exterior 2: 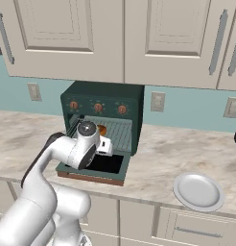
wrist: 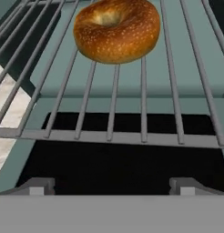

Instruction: Pick up the bagel from the plate, place it on the toaster oven rack, close the door, and set the timer.

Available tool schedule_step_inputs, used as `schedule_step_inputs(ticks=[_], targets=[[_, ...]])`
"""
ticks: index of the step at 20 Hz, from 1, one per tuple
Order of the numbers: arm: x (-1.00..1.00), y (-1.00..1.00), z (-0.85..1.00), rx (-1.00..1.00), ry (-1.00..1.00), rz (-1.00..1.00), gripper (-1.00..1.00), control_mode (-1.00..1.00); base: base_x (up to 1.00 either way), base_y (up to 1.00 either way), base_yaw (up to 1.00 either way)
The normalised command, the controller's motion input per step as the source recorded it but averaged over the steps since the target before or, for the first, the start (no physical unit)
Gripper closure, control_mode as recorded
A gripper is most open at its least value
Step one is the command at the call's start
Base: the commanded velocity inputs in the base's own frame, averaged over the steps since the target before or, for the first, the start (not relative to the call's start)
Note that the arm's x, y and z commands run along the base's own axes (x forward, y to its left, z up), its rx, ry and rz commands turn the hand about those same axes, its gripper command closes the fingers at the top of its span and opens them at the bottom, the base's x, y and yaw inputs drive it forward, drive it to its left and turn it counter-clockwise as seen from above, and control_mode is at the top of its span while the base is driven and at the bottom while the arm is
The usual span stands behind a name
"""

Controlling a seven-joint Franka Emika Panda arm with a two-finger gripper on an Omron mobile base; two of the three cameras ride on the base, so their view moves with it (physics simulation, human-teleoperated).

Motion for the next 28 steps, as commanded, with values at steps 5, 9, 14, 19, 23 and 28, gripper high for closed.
schedule_step_inputs(ticks=[5,9,14,19,23,28], targets=[[0.54,0.00,0.00,0.00,0.00,0.00,-1.00,-1.00,0.00,0.00,0.00],[0.62,0.00,0.00,0.00,0.00,0.00,-1.00,-1.00,0.00,0.00,0.00],[0.62,0.00,0.00,0.00,0.00,0.00,-1.00,-1.00,0.00,0.00,0.00],[0.65,-0.01,0.00,0.00,0.00,0.00,-1.00,-1.00,0.00,0.00,0.00],[0.70,-0.07,0.00,0.01,0.00,0.00,-1.00,-1.00,0.00,0.00,0.00],[0.63,-0.23,0.00,0.04,-0.01,0.01,-1.00,-1.00,0.00,0.00,0.00]])
